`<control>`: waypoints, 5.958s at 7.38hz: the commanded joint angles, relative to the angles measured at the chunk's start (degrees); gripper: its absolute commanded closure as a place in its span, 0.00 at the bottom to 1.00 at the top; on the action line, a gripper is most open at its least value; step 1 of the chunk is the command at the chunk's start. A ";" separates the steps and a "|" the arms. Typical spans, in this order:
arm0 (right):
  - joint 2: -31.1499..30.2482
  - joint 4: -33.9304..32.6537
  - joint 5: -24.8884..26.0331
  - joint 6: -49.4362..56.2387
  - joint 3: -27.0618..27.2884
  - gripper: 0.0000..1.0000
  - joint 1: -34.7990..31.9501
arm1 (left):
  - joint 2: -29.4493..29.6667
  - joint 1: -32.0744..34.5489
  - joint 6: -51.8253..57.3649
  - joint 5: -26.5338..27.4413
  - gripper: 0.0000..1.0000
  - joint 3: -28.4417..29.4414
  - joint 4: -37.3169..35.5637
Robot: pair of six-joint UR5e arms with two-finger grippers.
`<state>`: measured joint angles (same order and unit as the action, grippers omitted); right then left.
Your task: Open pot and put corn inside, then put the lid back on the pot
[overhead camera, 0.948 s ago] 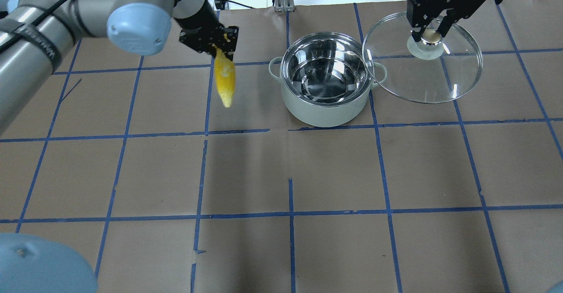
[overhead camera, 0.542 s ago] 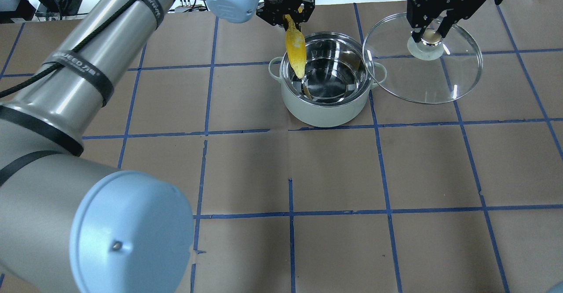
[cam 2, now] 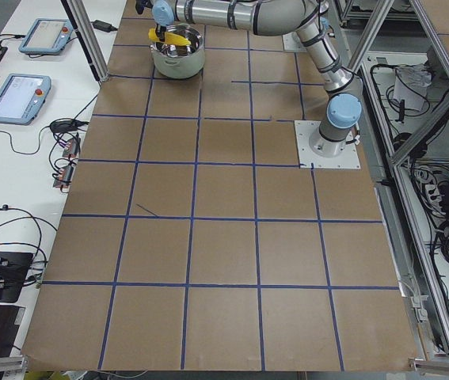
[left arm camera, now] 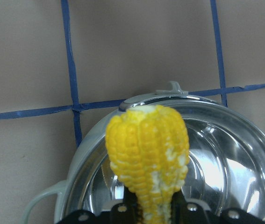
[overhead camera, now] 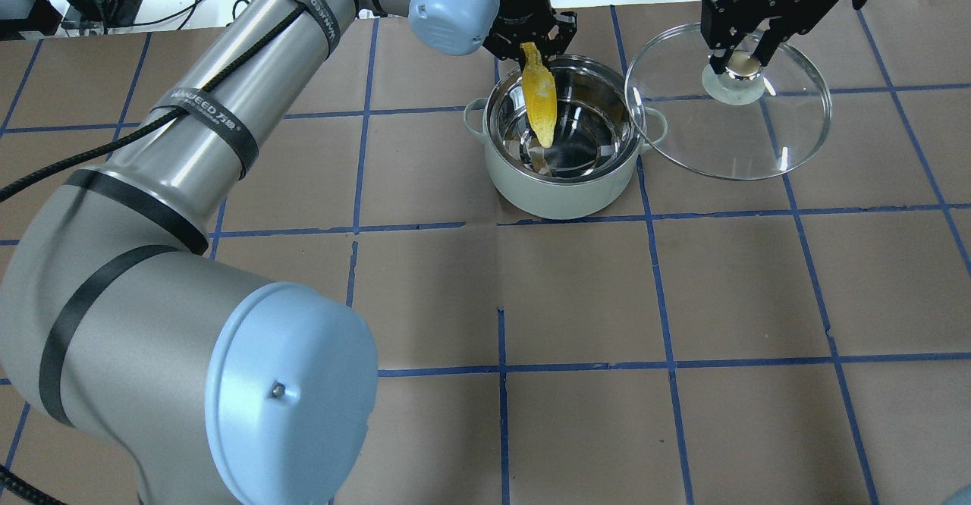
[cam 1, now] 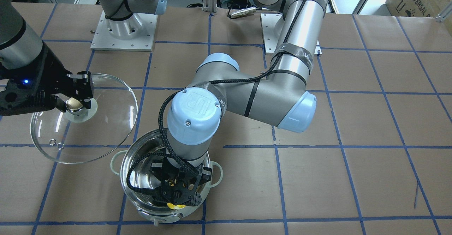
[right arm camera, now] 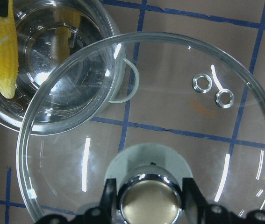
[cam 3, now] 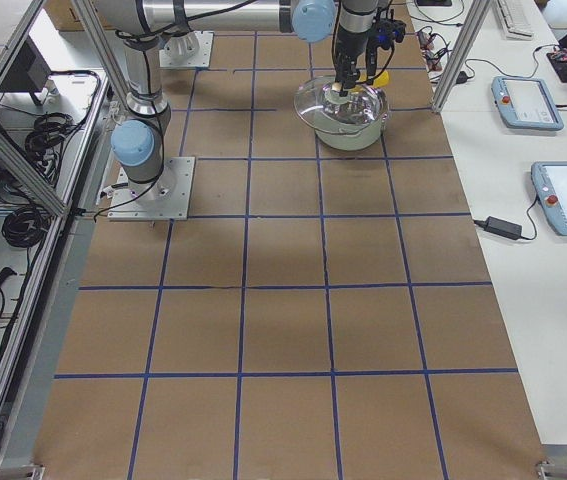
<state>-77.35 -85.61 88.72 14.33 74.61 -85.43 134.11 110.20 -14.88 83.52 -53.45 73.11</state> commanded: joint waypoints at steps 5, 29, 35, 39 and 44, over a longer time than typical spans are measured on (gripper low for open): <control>-0.08 -0.17 0.22 -1.83 -1.03 0.57 -0.70 | -4.28 -5.06 2.99 1.82 0.00 -0.25 6.49; 18.72 -14.74 0.66 -10.19 -7.55 0.24 -15.47 | -42.62 -25.65 27.62 6.92 0.00 -34.35 16.54; 14.01 -14.68 2.58 -9.15 -6.76 0.00 -12.85 | -43.23 -25.65 27.62 7.01 0.00 -34.44 16.54; -0.76 -15.64 2.34 -2.64 10.18 0.00 -3.18 | -43.50 -25.65 27.45 7.27 0.00 -34.26 17.33; -1.05 -15.73 2.34 -3.07 10.74 0.00 -2.99 | -43.23 -25.65 26.06 7.27 0.00 -34.17 17.33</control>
<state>-78.51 -101.27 91.12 11.44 85.75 -88.45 90.68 84.55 12.23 90.80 -87.77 90.44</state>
